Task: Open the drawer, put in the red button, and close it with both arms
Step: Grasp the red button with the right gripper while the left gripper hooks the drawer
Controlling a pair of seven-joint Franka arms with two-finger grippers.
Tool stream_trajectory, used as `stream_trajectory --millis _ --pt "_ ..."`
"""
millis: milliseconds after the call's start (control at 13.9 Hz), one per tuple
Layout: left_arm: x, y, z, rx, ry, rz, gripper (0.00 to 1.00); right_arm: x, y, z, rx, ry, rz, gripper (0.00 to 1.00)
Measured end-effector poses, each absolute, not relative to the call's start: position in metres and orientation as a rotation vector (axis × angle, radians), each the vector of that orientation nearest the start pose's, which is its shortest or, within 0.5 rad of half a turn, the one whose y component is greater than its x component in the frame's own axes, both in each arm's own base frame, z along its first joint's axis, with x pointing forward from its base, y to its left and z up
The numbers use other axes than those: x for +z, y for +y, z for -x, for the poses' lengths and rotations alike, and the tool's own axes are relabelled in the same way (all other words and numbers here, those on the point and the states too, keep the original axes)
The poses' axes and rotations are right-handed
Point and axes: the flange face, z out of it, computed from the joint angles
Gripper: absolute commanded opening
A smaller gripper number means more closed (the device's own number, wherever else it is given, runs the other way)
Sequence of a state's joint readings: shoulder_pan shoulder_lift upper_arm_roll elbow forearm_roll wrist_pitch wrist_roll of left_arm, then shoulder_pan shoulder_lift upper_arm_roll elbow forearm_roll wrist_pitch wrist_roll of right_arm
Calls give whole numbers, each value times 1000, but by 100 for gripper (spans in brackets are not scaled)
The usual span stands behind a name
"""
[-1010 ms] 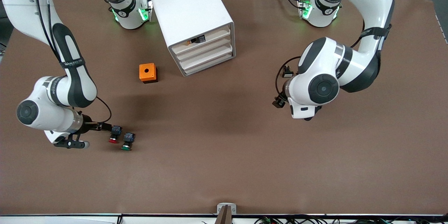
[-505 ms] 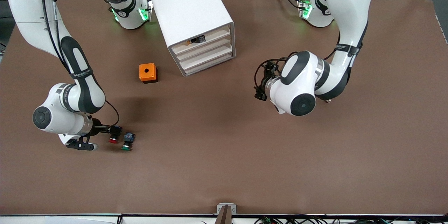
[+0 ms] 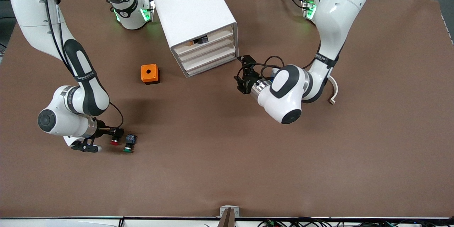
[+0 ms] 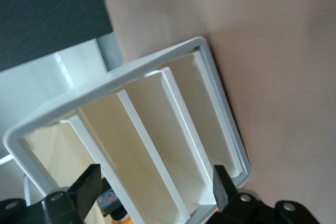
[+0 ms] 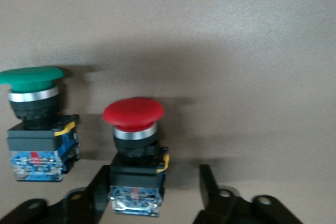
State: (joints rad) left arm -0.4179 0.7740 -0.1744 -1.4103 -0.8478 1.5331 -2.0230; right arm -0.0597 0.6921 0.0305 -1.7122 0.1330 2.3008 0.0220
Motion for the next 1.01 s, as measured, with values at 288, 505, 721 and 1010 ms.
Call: stream_trajectory --millis 288,505,721,1010 --pt "222 -455 -502 -2005 2301 -1767 74 183 -5 -663 174 352 3006 0" --pt "215 -478 -483 -2089 2387 -1685 68 187 -9 -666 160 345 3010 0" --pt "198 -483 -476 -2170 2470 -1572 68 205 -10 -676 99 243 3020 0" --pt "181 -498 -456 -2199 2621 -1521 65 241 -10 -682 74 199 3021 0"
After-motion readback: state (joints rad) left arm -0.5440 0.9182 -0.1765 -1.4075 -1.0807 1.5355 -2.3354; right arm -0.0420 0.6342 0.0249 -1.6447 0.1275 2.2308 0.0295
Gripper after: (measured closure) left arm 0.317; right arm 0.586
